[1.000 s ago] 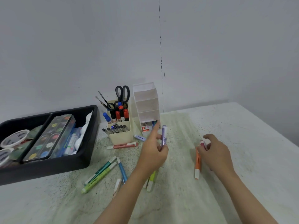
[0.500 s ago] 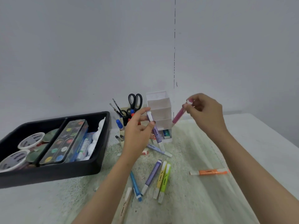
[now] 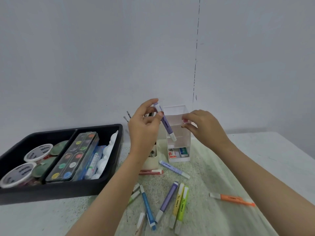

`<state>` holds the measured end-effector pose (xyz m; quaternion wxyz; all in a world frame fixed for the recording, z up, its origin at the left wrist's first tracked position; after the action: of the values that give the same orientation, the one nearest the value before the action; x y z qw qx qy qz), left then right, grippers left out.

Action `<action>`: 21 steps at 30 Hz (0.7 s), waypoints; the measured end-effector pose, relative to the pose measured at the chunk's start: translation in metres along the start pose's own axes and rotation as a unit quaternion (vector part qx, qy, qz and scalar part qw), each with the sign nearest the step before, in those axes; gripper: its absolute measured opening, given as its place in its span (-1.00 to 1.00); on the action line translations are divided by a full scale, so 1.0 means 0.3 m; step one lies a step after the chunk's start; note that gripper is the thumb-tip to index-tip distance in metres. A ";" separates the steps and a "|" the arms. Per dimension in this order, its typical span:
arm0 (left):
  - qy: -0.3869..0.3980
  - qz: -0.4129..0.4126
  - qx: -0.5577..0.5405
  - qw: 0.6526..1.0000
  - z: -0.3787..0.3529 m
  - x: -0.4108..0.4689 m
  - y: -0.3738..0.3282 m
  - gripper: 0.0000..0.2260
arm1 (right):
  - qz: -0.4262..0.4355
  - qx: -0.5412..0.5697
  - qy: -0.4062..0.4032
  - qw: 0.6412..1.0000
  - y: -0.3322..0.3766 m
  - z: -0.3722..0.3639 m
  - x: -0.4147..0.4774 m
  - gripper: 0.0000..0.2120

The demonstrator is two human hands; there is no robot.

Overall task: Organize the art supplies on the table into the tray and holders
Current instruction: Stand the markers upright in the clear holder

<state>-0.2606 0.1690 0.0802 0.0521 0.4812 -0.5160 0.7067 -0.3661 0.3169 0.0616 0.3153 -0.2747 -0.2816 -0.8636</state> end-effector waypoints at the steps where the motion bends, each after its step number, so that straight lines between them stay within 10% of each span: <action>1: 0.000 -0.009 0.000 1.000 -0.003 0.008 -0.001 -0.68 | 0.000 -0.005 -0.008 1.000 -0.003 -0.001 0.006 -0.88; 21: 0.063 -0.077 0.010 0.995 -0.120 0.056 0.008 -0.66 | -0.181 0.141 0.039 0.973 -0.093 -0.044 0.008 -0.92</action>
<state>-0.2934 0.1889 0.0906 0.1341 0.4743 -0.4665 0.7345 -0.3913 0.3252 0.0454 0.2003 -0.1384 -0.4331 -0.8679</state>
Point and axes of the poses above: each hand's wrist, its own x-axis towards the middle knuckle, its own z-axis out of the back of the hand, y = z × x, the point moved 6 cm from there along x, towards the middle knuckle, and after that the axes turned 15 degrees about -z, right-handed, at the moved point
